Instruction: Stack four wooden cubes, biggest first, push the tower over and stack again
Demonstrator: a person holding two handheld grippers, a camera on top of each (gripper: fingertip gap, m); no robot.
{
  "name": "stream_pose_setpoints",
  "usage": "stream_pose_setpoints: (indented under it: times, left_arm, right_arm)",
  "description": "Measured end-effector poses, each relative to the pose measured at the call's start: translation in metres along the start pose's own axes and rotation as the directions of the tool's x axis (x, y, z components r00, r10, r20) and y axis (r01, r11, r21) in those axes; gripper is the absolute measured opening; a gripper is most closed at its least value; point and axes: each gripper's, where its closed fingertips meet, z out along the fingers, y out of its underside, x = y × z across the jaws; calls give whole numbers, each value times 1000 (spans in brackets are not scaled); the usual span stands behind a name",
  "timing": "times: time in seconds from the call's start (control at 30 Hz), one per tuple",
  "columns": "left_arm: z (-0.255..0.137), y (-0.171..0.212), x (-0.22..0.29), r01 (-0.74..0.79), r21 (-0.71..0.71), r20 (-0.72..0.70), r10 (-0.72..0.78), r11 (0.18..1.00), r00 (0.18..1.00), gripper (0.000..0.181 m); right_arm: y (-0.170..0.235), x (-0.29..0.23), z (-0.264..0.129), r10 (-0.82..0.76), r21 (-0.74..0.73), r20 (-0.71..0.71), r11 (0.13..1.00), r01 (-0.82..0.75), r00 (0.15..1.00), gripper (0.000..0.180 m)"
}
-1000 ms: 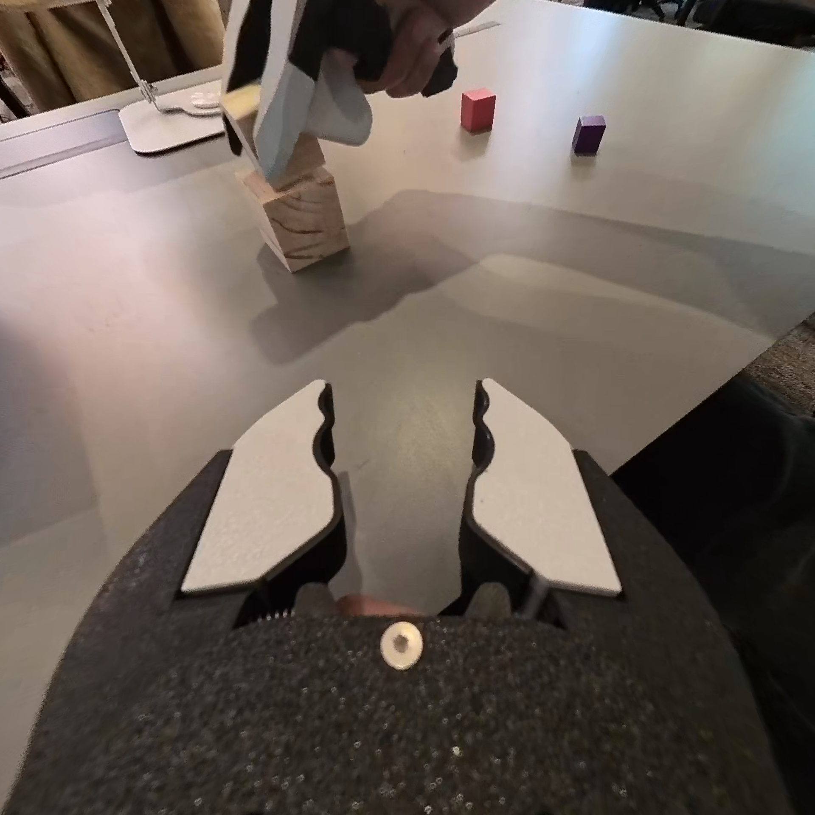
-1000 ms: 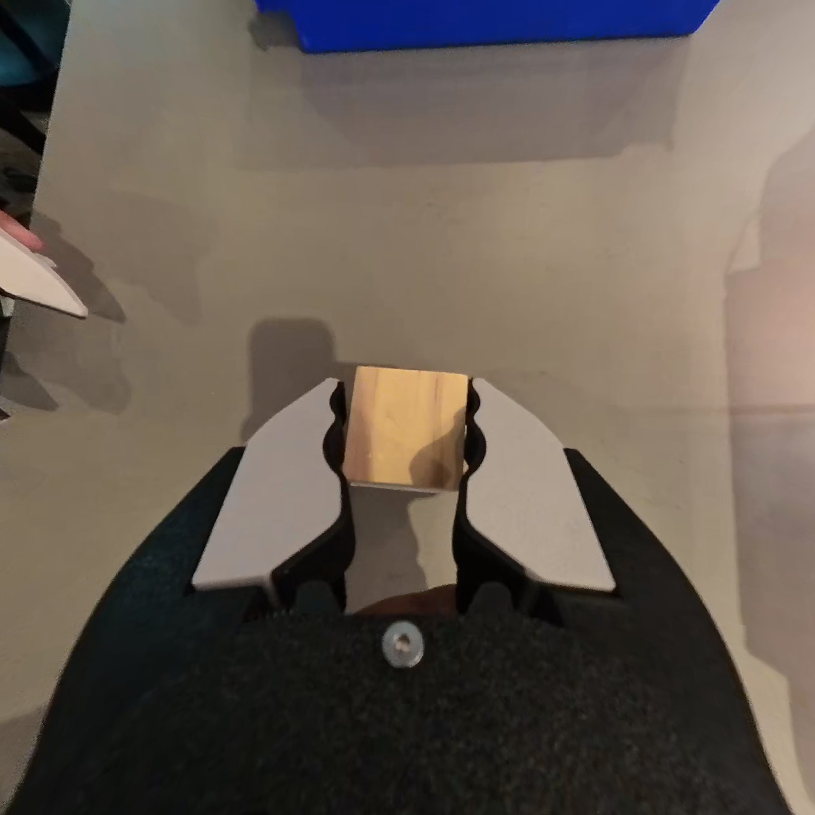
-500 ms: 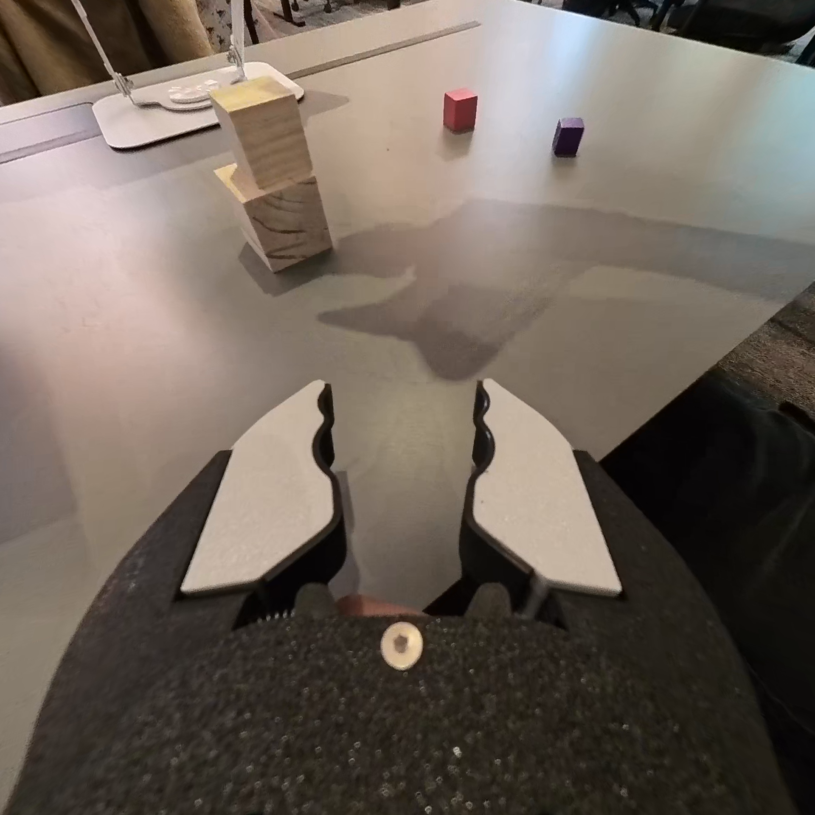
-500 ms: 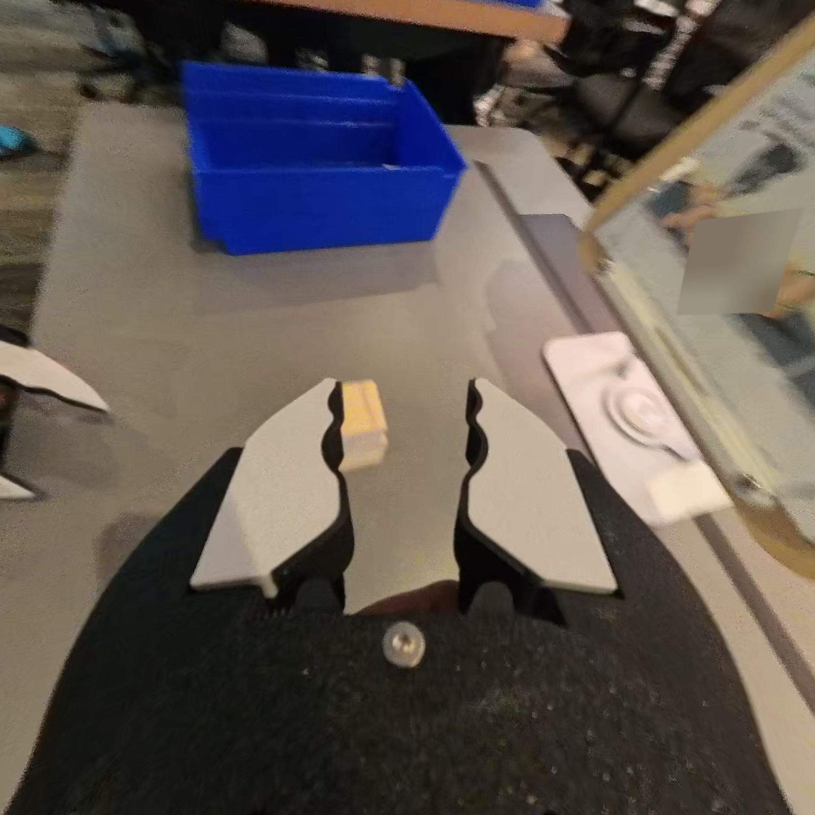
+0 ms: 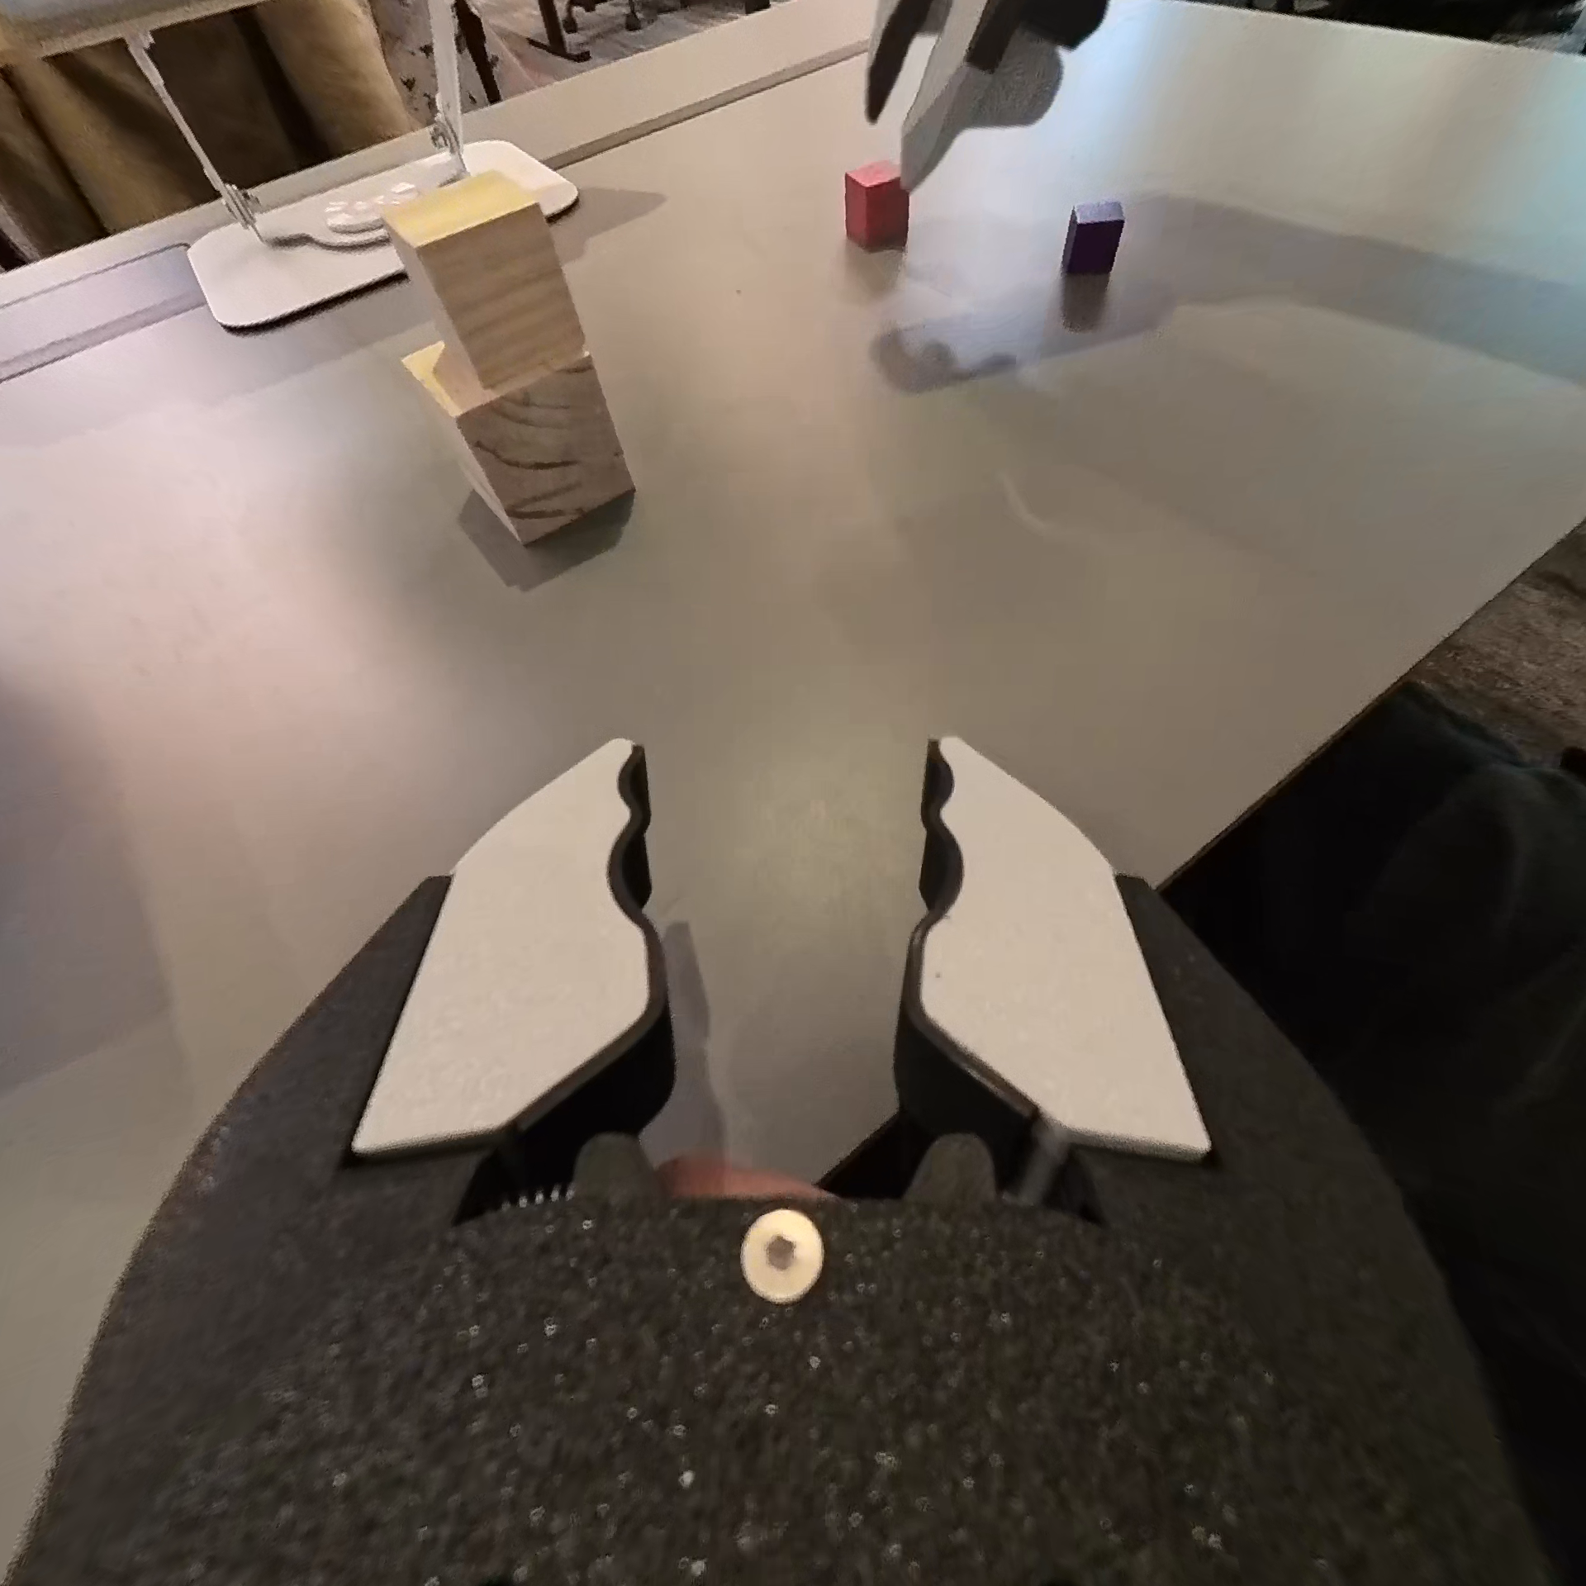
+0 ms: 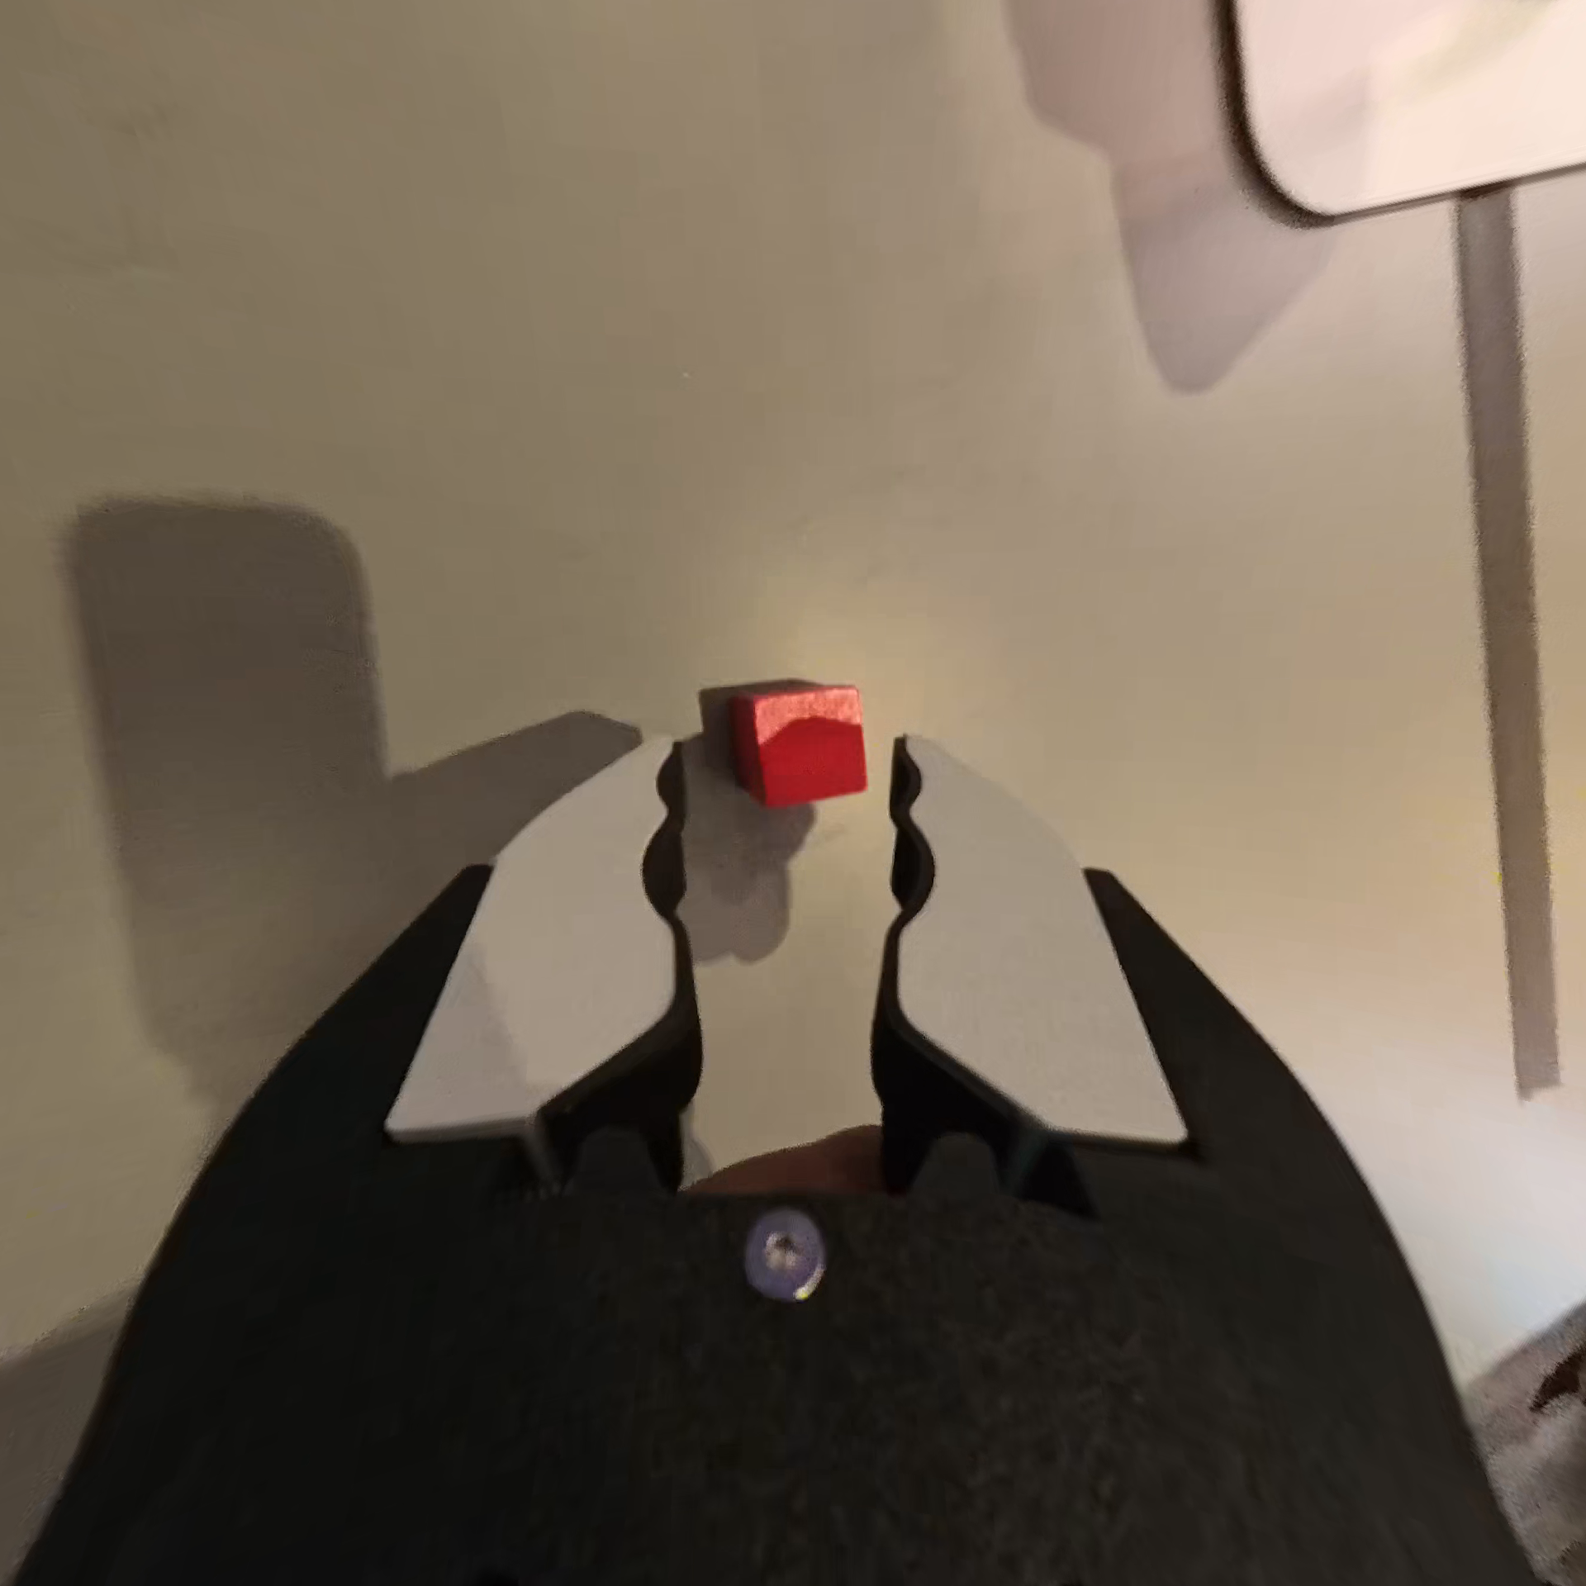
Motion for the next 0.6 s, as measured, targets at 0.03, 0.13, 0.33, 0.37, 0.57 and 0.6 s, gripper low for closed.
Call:
stream_pose_setpoints:
  times: [0.03,0.13,0.33,0.37,0.57,0.6]
  left_arm:
    - [1,1,0,-9,-2,2,9,1000,1000,61]
    - [5,5,2,-31,-19,2,31,999,1000,61]
    - [6,10,1,-21,-32,-12,21,999,1000,60]
    - [6,9,1,-19,-30,-13,19,999,1000,60]
    - [6,7,4,-19,-27,-24,19,999,1000,60]
    - [5,7,5,-25,-24,-24,24,999,999,60]
  right_arm:
    - [0,0,5,-3,-23,18,1000,4,1000,45]
    - [12,1,18,-36,-156,75,987,48,997,29]
    - [-67,-9,-24,-87,38,83,996,84,993,28]
    - [-86,-18,-34,-113,80,78,991,106,991,28]
    - [-174,-86,-62,-254,199,102,952,231,962,28]
    - [-183,-95,-61,-273,193,107,949,250,956,28]
